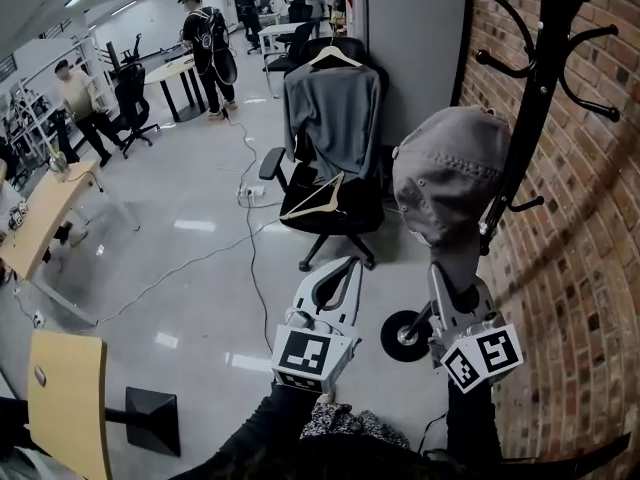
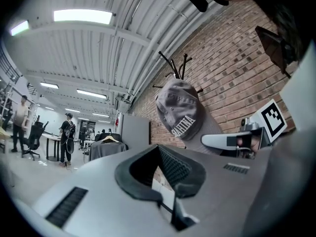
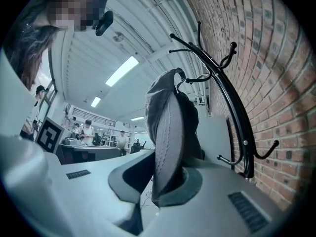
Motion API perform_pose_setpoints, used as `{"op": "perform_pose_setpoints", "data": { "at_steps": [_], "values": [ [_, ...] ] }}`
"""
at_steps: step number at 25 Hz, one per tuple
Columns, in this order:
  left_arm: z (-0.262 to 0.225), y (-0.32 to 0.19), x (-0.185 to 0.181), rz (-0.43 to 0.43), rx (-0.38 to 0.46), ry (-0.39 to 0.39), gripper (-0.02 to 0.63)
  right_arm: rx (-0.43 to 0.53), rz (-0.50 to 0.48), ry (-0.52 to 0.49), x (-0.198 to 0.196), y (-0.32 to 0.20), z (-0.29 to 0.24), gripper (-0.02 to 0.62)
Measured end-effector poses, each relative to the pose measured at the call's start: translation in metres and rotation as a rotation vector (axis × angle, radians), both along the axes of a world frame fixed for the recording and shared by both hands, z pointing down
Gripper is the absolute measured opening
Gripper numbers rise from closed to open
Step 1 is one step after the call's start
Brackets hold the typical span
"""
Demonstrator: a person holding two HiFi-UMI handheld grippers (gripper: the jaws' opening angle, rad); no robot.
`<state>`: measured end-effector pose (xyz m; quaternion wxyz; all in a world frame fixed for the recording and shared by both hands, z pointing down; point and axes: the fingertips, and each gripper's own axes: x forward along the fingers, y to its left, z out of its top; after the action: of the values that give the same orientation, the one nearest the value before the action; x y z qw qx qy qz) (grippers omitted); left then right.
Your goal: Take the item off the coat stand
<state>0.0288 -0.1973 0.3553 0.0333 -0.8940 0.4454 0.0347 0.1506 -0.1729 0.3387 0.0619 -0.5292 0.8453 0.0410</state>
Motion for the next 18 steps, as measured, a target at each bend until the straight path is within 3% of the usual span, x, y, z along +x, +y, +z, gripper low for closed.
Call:
{"op": "perform_pose_setpoints", "data": {
  "at_steps": [8, 18],
  "values": [
    [-0.002, 0.009, -0.009, 0.011, -0.019, 0.01, 0.008, -0.015, 0.025, -0.016, -0.002, 0.01, 0.004, 0.031],
    [-0.006, 0.013, -0.053, 0.058, -0.034, 0.021, 0.008, -0.021, 0.062, -0.01, -0.054, 0.026, 0.002, 0.031]
  ]
}}
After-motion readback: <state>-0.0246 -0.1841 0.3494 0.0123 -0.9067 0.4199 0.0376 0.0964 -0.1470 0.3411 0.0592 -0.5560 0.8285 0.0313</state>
